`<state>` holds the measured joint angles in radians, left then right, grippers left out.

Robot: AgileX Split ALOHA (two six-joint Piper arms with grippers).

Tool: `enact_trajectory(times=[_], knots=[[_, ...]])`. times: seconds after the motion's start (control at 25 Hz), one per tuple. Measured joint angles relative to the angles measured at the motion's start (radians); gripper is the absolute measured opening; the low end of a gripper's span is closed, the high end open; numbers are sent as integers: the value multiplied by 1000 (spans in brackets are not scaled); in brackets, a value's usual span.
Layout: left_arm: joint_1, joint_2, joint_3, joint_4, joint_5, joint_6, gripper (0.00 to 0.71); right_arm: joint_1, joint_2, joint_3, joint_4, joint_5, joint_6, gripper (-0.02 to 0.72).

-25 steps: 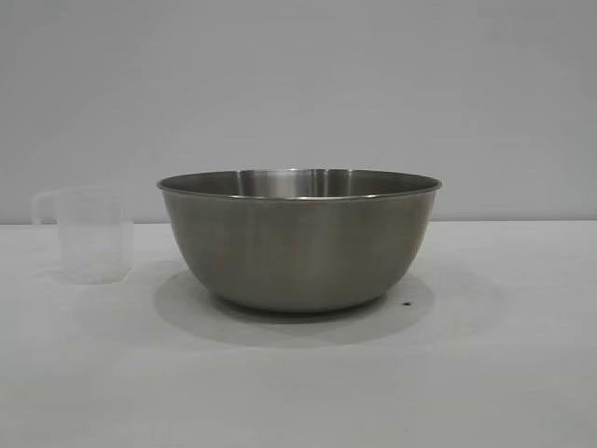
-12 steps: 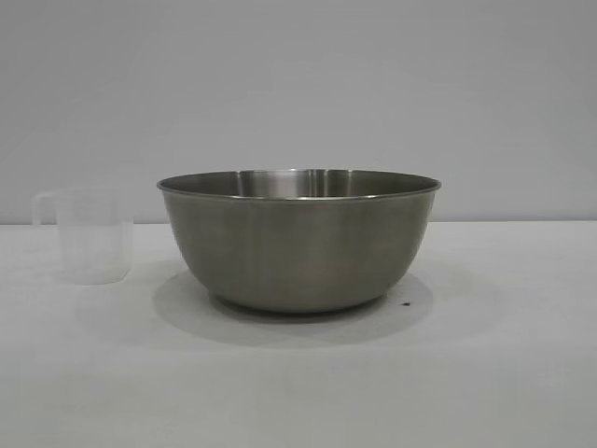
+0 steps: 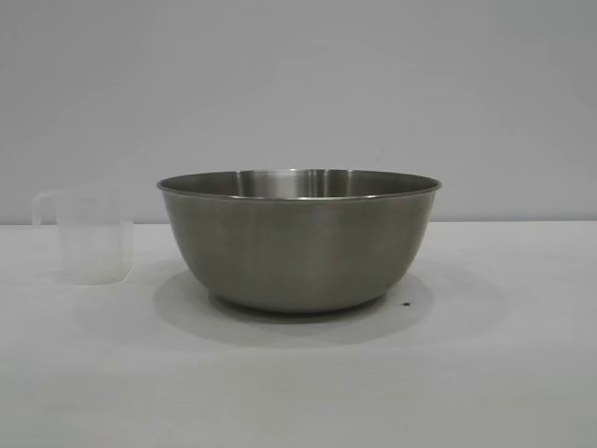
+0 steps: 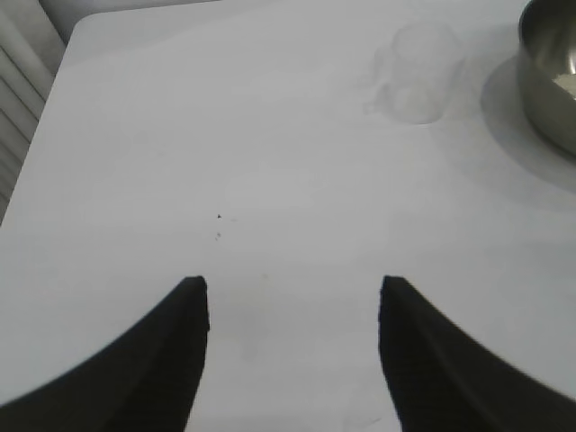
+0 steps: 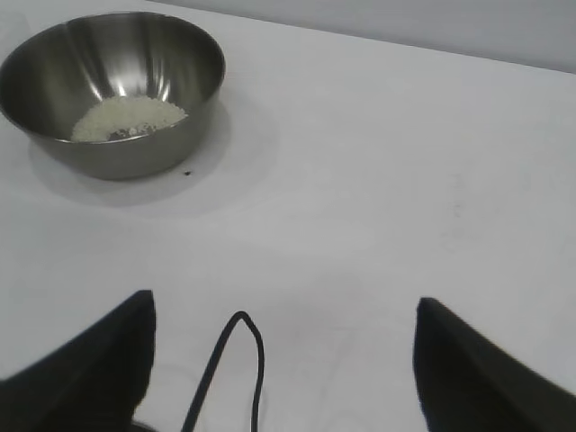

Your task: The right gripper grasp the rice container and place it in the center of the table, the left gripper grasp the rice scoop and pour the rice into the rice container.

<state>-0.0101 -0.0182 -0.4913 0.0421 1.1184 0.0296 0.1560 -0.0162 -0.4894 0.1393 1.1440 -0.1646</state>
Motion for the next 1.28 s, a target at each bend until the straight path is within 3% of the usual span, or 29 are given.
enact_trajectory(times=[0.16,0.4,1.28], knots=[[6,0,0,0,0,0,365,-4,0,0,0,0,0,508],[62,0,0,0,0,0,365,-4,0,0,0,0,0,508],[66,0,0,0,0,0,365,-4,0,0,0,0,0,508]])
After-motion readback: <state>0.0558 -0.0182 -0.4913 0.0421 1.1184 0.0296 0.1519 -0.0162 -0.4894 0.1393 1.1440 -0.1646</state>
